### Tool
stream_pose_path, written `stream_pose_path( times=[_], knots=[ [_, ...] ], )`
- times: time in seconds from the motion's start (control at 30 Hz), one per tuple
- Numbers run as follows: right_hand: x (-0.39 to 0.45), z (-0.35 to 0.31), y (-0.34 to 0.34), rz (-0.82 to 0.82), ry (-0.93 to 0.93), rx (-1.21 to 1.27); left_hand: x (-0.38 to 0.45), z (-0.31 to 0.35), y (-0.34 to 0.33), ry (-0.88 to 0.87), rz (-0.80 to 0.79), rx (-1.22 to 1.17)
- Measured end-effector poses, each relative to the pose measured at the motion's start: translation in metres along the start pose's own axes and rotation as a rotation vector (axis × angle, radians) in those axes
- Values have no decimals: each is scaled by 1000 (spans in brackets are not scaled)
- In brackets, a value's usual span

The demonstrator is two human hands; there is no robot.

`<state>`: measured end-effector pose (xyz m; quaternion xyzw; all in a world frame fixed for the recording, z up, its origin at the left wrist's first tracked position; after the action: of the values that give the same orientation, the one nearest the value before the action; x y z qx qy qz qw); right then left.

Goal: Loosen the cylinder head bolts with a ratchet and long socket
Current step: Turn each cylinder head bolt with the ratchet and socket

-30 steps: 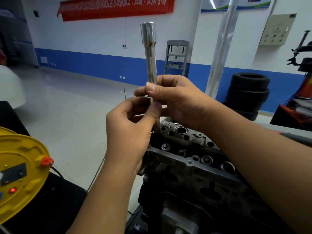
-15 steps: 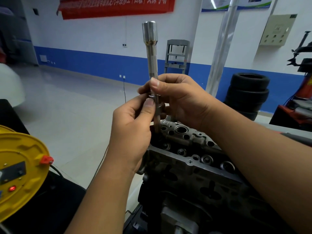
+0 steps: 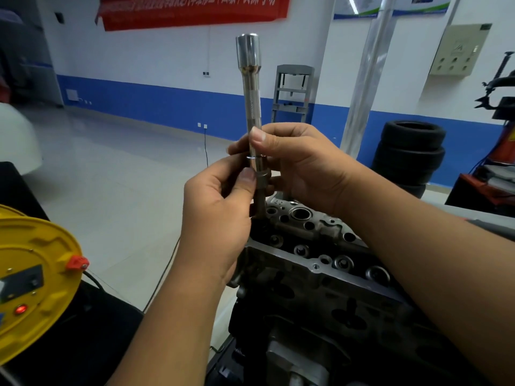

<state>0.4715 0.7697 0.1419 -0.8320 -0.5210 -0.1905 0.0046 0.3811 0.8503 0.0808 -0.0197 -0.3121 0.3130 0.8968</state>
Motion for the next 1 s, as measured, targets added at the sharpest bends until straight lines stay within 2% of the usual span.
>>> stream_pose_path(
  times=[0.17,0.37,0.6,0.77,1.0],
  knots=[
    [2,1,-2,-18,-8,0,-3,0,6,-42,103,37],
    [1,0,0,15,1,1,-1,1,-4,18,-45,4],
    [1,0,-3,-16,-8,-5,-4,3,3,-44,86,75],
    [1,0,-3,-2,-4,-8,-2,2,-4,12,-45,22],
    [1,1,-3,6,-25,-3,-4,5,3,-26,73,48]
  ],
)
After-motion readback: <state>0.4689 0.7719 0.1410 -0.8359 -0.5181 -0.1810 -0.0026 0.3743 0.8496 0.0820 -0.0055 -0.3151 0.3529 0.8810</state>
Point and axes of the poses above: each hand's wrist, its own x-axis towards the middle knuckle, its own y-axis out of the back of the hand, z = x × y, the point moved 6 cm from there along x, towards the middle knuckle, and after that the axes turned 2 degrees about -z, right-handed, at the moved point
